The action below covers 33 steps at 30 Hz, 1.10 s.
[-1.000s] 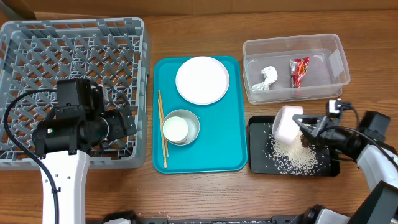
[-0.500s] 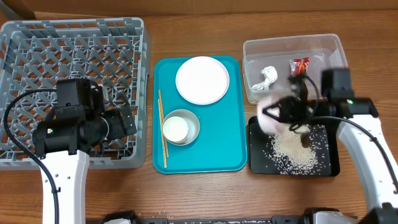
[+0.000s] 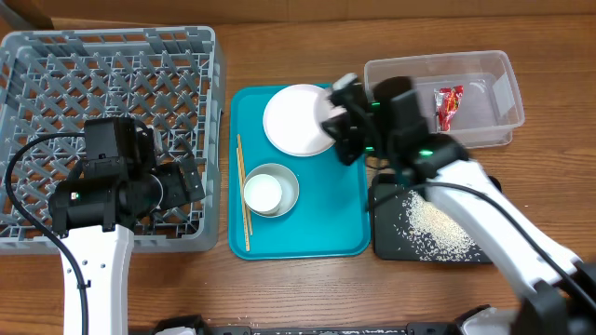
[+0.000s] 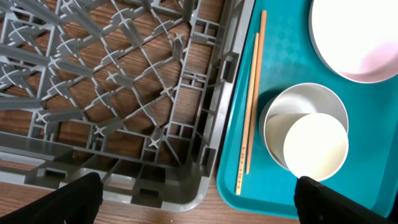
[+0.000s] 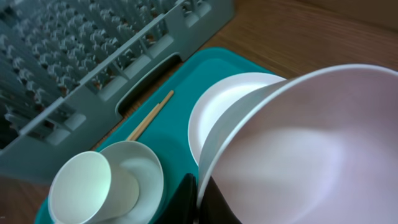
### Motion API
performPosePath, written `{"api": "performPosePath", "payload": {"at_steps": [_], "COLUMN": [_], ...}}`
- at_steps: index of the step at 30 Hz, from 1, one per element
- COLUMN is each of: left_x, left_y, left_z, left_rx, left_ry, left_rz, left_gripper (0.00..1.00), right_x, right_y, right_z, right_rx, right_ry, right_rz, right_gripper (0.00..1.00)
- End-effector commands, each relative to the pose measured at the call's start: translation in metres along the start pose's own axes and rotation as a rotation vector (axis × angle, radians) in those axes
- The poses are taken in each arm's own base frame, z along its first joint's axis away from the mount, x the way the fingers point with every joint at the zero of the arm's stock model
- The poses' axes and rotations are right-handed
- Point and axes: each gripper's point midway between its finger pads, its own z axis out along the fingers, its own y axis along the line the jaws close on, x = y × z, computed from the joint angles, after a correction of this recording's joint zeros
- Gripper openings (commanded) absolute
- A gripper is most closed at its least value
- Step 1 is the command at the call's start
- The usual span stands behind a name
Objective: Sort waste into correct bins and load items into the dishwasher
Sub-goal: 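Place the emptied small plate onto the white plate with the right gripper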
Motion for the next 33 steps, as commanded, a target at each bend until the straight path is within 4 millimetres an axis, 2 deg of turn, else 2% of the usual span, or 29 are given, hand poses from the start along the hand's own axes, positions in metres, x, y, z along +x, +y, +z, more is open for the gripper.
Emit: {"api": "performPosePath", "payload": {"at_steps": [1,4,8,11,13,14,16,17,18,19,21,22,23,24,26,28,31,33], "left_x": [-0.006,-0.005,-0.005,-0.005,-0.005,-0.005,-0.006,-0.005,-0.005,-0.005,-0.005,-0.005,-0.005,-0.005,-0.006,-0.006,-0.006,-0.006], "left_y": [0.001,0.001,0.001,0.001,0.001,0.001,0.001,0.001,0.001,0.001,0.001,0.001,0.001,0.001,0.001,0.001,0.001,0.001], "left_z": [-0.004,-0.004,-0.004,-0.004,-0.004,-0.004,-0.004,-0.004,-0.004,-0.004,-0.004,-0.004,-0.004,-0.004,-0.004,-0.004,-0.004,-0.004], "left_rx": [-0.001,-0.002,-0.002,-0.002,-0.002,-0.002,-0.002,-0.002,-0.002,-0.002,-0.002,-0.002,-0.002,-0.002,-0.002,-0.002,-0.002,-0.002], "left_ry": [-0.019,-0.018,-0.018,-0.018,-0.018,-0.018,-0.018,-0.018,-0.017,-0.017,-0.017,-0.017,-0.017,-0.018,-0.019,-0.019,-0.019,-0.018], "left_rz": [-0.010,-0.010,-0.010,-0.010,-0.010,-0.010,-0.010,-0.009,-0.009,-0.010,-0.010,-0.010,-0.010,-0.009,-0.010,-0.010,-0.010,-0.010], "left_gripper": [1.00,1.00,1.00,1.00,1.00,1.00,1.00,1.00,1.00,1.00,1.00,1.00,1.00,1.00,1.00,1.00,1.00,1.00], "right_x": [0.008,0.025,0.045,0.053,0.053,0.049,0.038,0.030,0.022,0.013,-0.010,-0.018,-0.034,-0.039,-0.039,-0.029,-0.012,0.000], "right_y": [0.004,0.002,-0.010,-0.012,-0.012,-0.010,-0.008,-0.005,-0.003,0.000,0.007,0.009,0.020,0.027,0.041,0.058,0.073,0.086], "right_z": [0.035,0.071,0.105,0.114,0.114,0.112,0.102,0.093,0.085,0.075,0.045,0.034,0.006,-0.006,-0.020,-0.026,-0.020,-0.011], "right_rx": [-0.003,0.002,0.032,0.033,0.031,0.030,0.031,0.031,0.031,0.031,0.035,0.036,0.021,-0.002,-0.049,-0.106,-0.138,-0.156], "right_ry": [0.021,0.037,0.054,0.062,0.061,0.054,0.044,0.038,0.032,0.028,0.012,0.006,-0.008,-0.014,-0.004,0.046,0.114,0.147], "right_rz": [-0.055,-0.067,-0.070,-0.068,-0.067,-0.058,-0.054,-0.056,-0.058,-0.059,-0.056,-0.042,0.026,0.060,0.118,0.203,0.299,0.297], "right_gripper": [0.04,0.04,0.04,0.04,0.16,0.25,0.33,0.40,0.53,0.60,0.63,0.69,0.85,0.89,0.99,1.00,1.00,1.00]}}
